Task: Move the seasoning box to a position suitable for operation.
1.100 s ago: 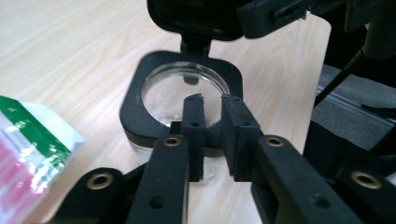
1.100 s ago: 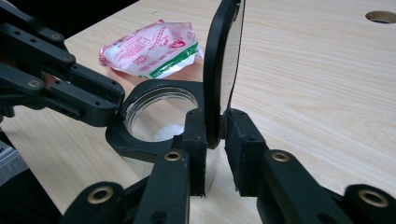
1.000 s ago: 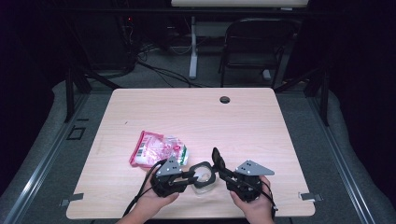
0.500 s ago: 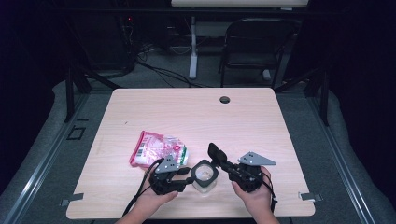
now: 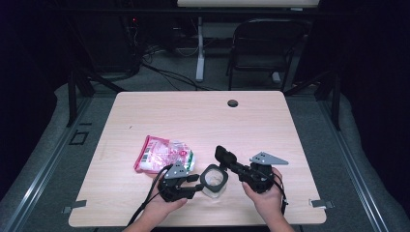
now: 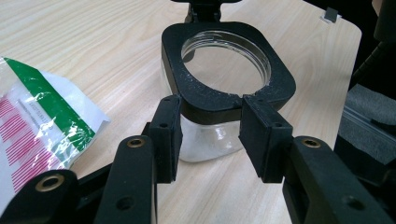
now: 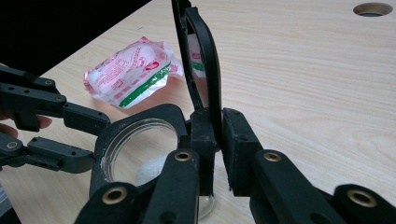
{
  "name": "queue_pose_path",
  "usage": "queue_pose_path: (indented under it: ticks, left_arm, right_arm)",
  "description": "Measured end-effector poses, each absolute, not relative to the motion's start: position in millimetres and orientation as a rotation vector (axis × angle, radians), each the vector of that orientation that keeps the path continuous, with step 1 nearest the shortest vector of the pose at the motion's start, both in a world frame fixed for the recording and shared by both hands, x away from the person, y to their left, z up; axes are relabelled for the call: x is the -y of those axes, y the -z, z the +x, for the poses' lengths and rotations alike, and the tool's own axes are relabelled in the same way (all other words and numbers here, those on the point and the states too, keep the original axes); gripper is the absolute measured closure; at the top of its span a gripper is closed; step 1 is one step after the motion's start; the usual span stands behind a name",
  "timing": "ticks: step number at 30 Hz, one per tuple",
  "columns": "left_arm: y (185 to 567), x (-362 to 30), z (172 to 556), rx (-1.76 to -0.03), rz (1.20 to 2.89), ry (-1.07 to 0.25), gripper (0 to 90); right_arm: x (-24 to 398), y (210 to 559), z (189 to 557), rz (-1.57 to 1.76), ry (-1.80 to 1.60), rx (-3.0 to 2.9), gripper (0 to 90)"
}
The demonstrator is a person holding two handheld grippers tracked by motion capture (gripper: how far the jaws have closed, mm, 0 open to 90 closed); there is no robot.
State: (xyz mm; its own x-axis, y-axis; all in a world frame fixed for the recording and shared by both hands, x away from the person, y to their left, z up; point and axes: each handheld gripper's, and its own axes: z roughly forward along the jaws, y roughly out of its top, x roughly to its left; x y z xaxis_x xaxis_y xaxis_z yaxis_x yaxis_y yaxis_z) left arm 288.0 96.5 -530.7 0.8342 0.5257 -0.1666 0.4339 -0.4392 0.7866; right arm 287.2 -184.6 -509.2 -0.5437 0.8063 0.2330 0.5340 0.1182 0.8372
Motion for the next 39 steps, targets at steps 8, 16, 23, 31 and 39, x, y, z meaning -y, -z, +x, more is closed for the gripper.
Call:
queue_pose_path:
  ticks: [8, 16, 23, 31, 39]
  left_arm:
    - [533, -93, 292, -0.735, 2.087, -0.133, 60.2]
    - [530, -97, 291, -0.73, 2.079, -0.154, 60.4]
    - [509, -133, 295, -0.76, 2.02, -0.271, 53.0]
    - [513, -178, 305, -0.889, 2.008, -0.332, 46.0]
    - [535, -177, 302, -0.85, 2.087, -0.377, 46.0]
  right_arm:
    - [185, 508, 307, 1.324, -1.397, -2.14, 81.9]
    - [188, 512, 309, 1.343, -1.455, -2.104, 79.3]
    - [194, 505, 302, 1.333, -1.493, -2.085, 66.4]
    - [200, 500, 290, 1.336, -1.505, -2.089, 58.4]
    - [203, 512, 282, 1.326, -1.514, -2.057, 56.5]
